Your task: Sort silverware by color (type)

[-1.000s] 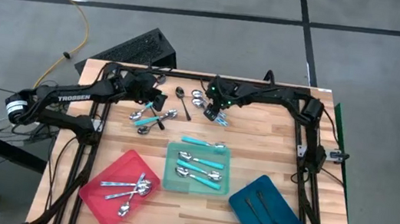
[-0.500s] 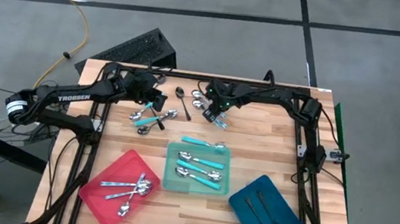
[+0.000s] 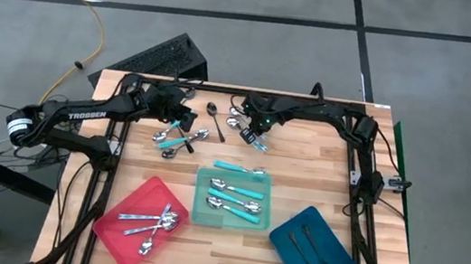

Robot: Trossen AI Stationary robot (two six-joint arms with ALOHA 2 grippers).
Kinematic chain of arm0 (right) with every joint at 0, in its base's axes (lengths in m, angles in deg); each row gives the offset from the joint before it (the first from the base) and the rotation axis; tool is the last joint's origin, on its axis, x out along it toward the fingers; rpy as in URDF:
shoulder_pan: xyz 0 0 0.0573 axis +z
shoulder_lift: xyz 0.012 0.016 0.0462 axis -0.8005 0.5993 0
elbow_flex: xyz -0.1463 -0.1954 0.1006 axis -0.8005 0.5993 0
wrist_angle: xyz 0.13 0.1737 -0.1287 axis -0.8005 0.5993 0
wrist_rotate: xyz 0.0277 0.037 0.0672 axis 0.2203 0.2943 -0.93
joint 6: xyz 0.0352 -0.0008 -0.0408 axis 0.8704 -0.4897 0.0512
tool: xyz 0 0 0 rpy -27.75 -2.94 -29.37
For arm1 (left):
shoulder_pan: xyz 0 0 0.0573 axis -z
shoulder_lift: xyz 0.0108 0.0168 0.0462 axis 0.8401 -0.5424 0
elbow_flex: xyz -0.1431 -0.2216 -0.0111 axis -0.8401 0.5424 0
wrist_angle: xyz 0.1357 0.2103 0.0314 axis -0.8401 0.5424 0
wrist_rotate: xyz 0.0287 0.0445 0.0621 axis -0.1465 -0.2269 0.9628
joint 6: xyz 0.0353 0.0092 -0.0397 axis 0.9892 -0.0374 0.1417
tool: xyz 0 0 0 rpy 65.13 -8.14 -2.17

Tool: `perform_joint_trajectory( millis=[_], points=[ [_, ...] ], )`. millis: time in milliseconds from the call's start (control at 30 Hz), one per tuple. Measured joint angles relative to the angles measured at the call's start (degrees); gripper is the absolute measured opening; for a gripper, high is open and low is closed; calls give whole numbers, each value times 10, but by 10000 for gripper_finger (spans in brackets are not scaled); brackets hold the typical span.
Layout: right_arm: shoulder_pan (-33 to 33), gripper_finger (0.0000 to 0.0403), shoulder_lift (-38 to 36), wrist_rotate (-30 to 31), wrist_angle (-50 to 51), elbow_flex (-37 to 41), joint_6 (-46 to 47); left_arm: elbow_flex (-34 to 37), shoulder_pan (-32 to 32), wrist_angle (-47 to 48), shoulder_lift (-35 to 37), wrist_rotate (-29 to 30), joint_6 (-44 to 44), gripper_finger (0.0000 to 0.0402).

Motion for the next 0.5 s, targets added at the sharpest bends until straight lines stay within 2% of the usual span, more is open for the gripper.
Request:
perform_joint_trajectory(
  millis=[333,500],
  points=[
    [-9,57,-3,4,75,-87,-3,0,0,0,0,-13,0,181],
    [-8,57,-3,8,109,-142,-5,0,0,0,0,-39,9,181]
  ],
)
